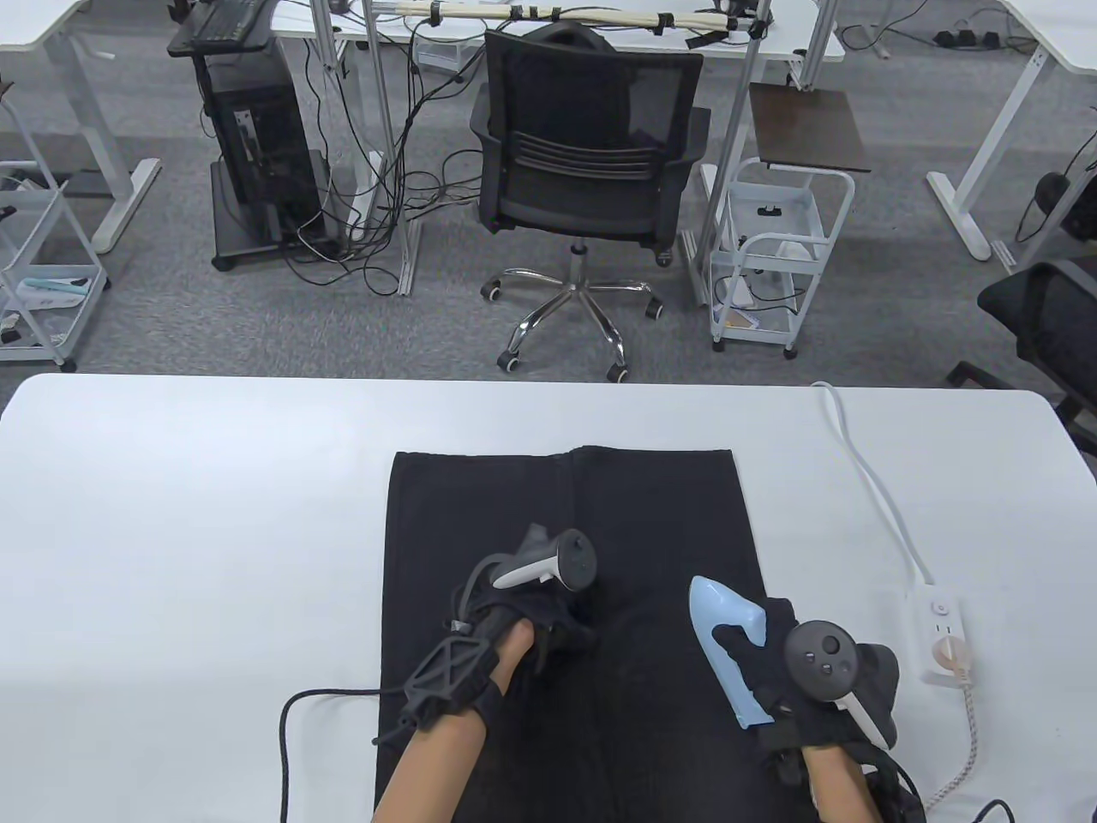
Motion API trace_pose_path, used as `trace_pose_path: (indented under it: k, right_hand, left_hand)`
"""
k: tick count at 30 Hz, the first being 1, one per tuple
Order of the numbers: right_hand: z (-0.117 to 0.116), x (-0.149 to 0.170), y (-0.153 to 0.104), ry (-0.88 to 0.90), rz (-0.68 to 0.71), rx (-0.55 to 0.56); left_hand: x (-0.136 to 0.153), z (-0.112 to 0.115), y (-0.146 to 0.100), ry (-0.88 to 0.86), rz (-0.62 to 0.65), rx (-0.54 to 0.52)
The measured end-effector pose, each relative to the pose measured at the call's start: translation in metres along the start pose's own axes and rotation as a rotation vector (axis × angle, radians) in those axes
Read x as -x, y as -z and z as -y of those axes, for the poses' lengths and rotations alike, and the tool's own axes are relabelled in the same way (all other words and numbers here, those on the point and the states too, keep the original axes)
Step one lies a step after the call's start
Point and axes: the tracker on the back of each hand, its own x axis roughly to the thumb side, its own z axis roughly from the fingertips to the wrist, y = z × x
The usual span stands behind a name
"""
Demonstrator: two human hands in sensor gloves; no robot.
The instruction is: Iron trousers with electric iron on table
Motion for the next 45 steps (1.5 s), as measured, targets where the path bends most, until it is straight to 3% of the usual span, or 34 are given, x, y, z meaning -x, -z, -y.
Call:
trace_pose_path:
  k: [6,10,15,20,23,29,31,35,39,42,45]
  right_hand:
    - [-0.005,-0.006,0.000,-0.040,0.030,-0.064]
    - [-0.015,-0.016,-0.001,-0.101,0.077,-0.168]
    - [-0.037,-0.037,-0.006,-0.255,0.161,-0.379]
    - [-0.055,-0.055,0.004,-0.449,0.158,-0.483]
    - [-0.062,-0.059,0.023,-0.466,0.119,-0.437]
    - [-0.076,-0.058,0.101,-0.533,-0.023,-0.371]
    - [-0.082,-0.057,0.128,-0.553,-0.072,-0.302]
    - [-0.088,-0.056,0.164,-0.606,-0.146,-0.257]
    - [-0.090,-0.055,0.177,-0.599,-0.191,-0.279]
    - [-0.090,-0.058,0.172,-0.624,-0.193,-0.254]
    - [-0.087,-0.056,0.158,-0.572,-0.178,-0.298]
  left_hand:
    - [-0.017,0.017,-0.016,0.025,0.020,0.018]
    - [-0.032,0.033,-0.034,0.062,0.025,0.029]
    - [-0.046,0.054,-0.059,0.077,0.029,0.045]
    - [-0.043,0.059,-0.062,0.039,0.039,0.034]
    - [-0.043,0.058,-0.061,0.047,0.046,0.026]
    - [-0.042,0.059,-0.062,0.043,0.054,0.020]
    - [-0.042,0.059,-0.062,0.042,0.055,0.020]
    - [-0.041,0.059,-0.062,0.041,0.058,0.023]
    - [-0.040,0.059,-0.063,0.043,0.059,0.022]
    - [-0.040,0.060,-0.063,0.040,0.060,0.022]
    - [-0.039,0.060,-0.063,0.037,0.059,0.018]
